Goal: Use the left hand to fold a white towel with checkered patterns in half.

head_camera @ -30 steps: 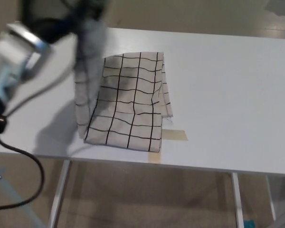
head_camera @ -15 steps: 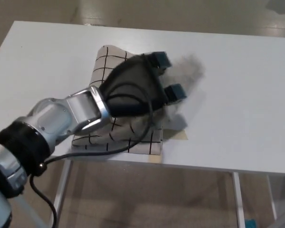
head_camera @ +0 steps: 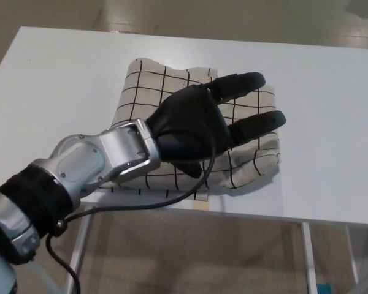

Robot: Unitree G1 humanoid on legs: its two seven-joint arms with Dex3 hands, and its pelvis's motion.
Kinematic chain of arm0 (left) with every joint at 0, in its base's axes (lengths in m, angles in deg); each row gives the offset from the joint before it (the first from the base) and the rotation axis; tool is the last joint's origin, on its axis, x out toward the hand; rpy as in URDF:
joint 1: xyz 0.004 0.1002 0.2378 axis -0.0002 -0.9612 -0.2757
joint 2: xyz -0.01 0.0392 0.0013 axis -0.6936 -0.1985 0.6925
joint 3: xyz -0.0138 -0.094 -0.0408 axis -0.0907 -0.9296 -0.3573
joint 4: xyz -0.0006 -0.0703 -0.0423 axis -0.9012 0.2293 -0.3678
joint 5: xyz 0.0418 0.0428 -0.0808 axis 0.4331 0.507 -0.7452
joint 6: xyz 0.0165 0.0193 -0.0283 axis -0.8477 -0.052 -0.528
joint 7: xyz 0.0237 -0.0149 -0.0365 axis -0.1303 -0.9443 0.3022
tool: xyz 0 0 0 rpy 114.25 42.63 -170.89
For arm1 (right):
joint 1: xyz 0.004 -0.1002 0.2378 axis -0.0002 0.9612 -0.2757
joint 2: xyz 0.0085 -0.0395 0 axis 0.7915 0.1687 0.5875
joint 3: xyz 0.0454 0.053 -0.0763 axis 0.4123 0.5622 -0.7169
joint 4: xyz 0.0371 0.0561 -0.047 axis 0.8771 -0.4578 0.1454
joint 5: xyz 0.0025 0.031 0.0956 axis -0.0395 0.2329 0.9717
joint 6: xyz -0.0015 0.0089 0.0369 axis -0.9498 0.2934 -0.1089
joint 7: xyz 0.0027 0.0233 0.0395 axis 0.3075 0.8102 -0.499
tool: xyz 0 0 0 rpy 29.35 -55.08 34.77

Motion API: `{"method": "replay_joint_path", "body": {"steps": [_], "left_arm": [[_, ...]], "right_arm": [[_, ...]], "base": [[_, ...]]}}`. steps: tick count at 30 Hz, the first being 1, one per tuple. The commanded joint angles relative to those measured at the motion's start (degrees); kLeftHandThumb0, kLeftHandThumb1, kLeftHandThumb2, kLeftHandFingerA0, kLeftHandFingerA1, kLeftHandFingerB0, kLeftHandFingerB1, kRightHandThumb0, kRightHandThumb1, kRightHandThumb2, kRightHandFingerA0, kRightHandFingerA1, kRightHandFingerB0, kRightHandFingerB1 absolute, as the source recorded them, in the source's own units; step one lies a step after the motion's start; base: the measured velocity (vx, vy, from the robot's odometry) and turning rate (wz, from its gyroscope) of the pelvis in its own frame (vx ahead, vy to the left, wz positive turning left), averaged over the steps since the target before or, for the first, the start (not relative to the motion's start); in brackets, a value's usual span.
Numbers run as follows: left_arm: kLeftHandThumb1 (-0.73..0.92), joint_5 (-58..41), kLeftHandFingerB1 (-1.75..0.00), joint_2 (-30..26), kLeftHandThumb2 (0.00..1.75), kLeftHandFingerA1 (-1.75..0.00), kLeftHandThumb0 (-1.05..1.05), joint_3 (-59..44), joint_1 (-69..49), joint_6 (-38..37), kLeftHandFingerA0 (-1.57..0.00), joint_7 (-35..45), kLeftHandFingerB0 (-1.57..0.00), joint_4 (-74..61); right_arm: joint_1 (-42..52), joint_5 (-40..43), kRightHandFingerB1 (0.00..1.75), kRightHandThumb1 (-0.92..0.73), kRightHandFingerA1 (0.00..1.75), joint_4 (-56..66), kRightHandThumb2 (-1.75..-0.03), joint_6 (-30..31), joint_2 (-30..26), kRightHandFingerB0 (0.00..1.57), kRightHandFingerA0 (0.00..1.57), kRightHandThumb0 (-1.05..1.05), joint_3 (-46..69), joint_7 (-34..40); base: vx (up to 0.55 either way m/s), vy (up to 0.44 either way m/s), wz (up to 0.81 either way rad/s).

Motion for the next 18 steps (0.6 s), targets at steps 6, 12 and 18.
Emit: {"method": "replay_joint_path", "body": {"steps": [6, 12, 18], "left_arm": [[0.54, -36.8, -0.08, -3.2, 0.67, 0.00, -0.99, -20.7, 2.4, 12.1, 0.00, 40.6, 0.00, -27.5], [0.44, -44.5, -0.14, -6.6, 0.76, 0.00, -0.98, -28.6, 2.1, 13.4, 0.00, 41.6, 0.00, -34.1], [0.59, -59.9, -0.27, -19.8, 0.59, -0.08, -0.93, -43.5, -9.8, 14.2, 0.00, 43.7, -0.02, -53.2]], "right_arm": [[0.6, -0.3, 0.36, -0.75, 0.39, 1.0, -0.63, 3.1, -1.1, 0.26, 0.23, -0.53, 0.0, 0.0], [0.1, -1.0, 0.36, -0.75, 0.40, -0.8, -0.63, 1.7, -1.3, 0.26, 0.23, -0.54, -0.1, 0.4], [-0.3, -0.1, 0.35, -0.76, 0.40, -2.9, -0.63, 1.9, -1.2, 0.24, 0.23, -0.54, -0.2, -0.8]], "base": [[0.00, 0.000, 0.00], [0.00, 0.000, 0.00], [0.00, 0.000, 0.00]]}}
